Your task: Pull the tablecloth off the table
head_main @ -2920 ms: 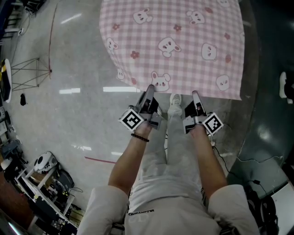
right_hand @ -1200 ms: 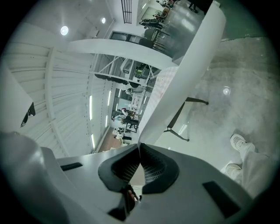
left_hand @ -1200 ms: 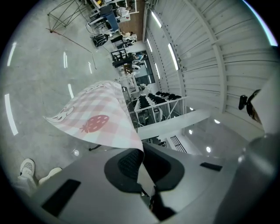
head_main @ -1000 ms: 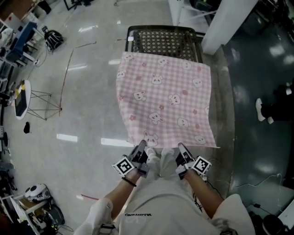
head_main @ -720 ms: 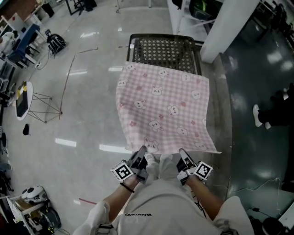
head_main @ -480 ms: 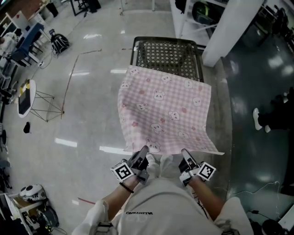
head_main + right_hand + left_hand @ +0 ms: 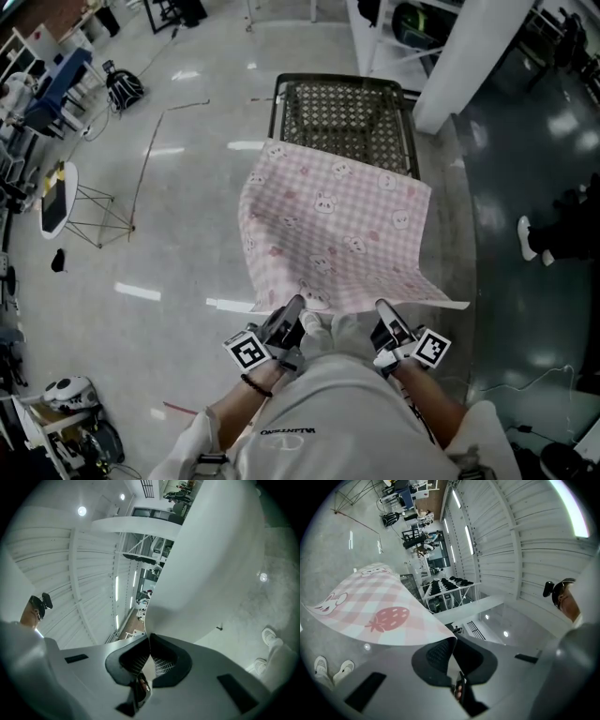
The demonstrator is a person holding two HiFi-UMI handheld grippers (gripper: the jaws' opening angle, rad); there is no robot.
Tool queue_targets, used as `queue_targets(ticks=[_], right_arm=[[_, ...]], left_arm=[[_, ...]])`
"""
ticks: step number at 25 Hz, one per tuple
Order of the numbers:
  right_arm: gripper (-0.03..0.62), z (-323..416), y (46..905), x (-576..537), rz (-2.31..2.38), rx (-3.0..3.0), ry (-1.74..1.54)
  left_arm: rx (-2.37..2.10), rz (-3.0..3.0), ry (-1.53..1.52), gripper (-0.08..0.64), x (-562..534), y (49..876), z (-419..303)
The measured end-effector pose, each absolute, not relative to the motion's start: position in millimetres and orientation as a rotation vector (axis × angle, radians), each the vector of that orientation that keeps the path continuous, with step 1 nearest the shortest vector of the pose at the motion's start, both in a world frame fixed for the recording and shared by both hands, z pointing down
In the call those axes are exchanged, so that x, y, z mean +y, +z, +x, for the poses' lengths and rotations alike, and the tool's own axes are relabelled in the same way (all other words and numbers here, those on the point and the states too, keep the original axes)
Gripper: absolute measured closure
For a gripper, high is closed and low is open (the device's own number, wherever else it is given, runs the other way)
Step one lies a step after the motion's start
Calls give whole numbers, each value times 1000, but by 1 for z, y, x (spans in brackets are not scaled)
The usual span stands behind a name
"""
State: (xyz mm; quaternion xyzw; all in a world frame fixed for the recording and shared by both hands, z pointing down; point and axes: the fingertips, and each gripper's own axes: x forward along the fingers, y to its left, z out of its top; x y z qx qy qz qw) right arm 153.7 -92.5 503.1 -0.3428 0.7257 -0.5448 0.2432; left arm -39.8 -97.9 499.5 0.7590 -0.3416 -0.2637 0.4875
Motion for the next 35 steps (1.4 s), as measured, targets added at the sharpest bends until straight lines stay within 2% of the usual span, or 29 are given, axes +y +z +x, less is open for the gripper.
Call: queue_targets(ticks=[20,35], right_arm=[[578,149,483,-67,-864,2004,-1523],[578,105,481,-63,-659,2107,-1607]], left_arm=[[-731,1918,-623,555,-63,442,-29],[-749,1830,-514,555,-25,442,-62]])
